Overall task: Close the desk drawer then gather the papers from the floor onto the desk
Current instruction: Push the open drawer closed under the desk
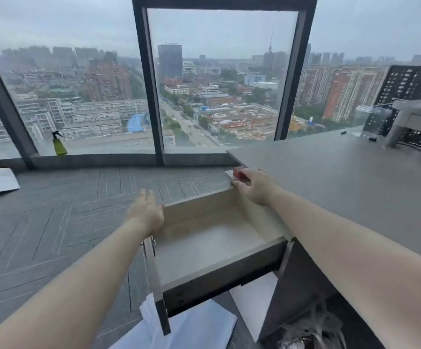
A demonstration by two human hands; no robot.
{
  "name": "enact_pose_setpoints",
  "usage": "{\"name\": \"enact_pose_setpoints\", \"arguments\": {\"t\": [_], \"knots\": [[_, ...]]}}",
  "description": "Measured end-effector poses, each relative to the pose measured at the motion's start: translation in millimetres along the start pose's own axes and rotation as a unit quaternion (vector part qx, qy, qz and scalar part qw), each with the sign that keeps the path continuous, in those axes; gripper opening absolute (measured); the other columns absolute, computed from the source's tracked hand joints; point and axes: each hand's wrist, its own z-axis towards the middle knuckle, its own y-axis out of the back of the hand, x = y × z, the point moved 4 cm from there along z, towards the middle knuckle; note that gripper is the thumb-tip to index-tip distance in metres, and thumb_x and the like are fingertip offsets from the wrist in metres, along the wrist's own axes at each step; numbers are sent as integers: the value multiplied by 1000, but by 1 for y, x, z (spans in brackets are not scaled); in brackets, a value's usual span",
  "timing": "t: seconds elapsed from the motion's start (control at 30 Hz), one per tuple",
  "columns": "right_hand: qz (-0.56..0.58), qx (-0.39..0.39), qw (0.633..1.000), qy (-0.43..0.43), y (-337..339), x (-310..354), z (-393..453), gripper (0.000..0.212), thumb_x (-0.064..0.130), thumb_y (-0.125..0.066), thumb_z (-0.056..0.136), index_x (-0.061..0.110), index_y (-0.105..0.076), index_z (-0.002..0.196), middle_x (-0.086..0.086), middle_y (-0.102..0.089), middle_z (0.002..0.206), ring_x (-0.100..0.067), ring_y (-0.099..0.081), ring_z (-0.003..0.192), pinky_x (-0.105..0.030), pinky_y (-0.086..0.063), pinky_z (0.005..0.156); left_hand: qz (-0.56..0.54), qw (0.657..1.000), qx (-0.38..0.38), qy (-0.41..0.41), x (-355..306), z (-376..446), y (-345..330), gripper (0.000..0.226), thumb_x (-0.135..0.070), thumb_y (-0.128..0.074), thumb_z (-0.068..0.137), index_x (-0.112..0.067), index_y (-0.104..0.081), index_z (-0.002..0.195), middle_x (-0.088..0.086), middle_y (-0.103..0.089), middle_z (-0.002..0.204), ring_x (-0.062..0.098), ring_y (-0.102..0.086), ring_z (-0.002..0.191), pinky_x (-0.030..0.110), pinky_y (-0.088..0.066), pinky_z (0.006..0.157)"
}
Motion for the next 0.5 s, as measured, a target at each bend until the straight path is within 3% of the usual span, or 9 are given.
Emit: {"name": "enact_pose_setpoints", "arguments": {"t": [0.1,0.2,0.3,0.37,0.43,0.5], "knots": [[-126,15,991,-44,-1,-12,-15,62,53,-38,91,23,-33,145,-7,-37,153,-31,-28,142,-52,-28,113,-17,995,54,88,24,-16,-20,61,-29,-29,97,-4,-9,149,18,-28,154,35,-38,136,42,-33,108],[-165,30,982,-83,2,-28,-22,72,55,-35,91,19,-20,152,-6,-21,161,-31,-19,147,-52,-20,116,-54,987,87,123,26,-24,-34,45,-21,-32,97,7,-48,127,25,-53,133,36,-52,122,34,-42,96],[-156,47,980,-115,6,-45,-22,79,55,-34,92,12,-9,154,-7,-14,163,-27,-15,149,-49,-17,119,-119,977,63,163,31,-8,-31,38,-10,-40,92,11,-56,119,28,-57,128,38,-55,118,35,-44,89],[-160,57,979,-108,2,-55,-21,80,54,-32,93,10,-6,154,-6,-8,164,-23,-11,150,-45,-13,121,-146,972,63,172,36,-3,-30,35,-6,-40,91,12,-58,115,29,-59,121,37,-57,101,32,-39,78],[-173,53,979,-88,0,-61,-15,78,54,-29,94,10,-6,154,-5,-5,164,-21,-8,151,-41,-10,122,-180,969,74,154,41,-1,-32,29,1,-36,88,10,-62,95,25,-60,95,28,-47,76,28,-34,69],[-180,50,980,-72,-1,-64,-7,76,53,-27,94,11,-7,154,-4,-5,164,-19,-7,151,-39,-9,122,-190,969,76,141,40,-2,-33,29,9,-33,82,2,-60,74,14,-52,75,23,-41,70,27,-33,64]]}}
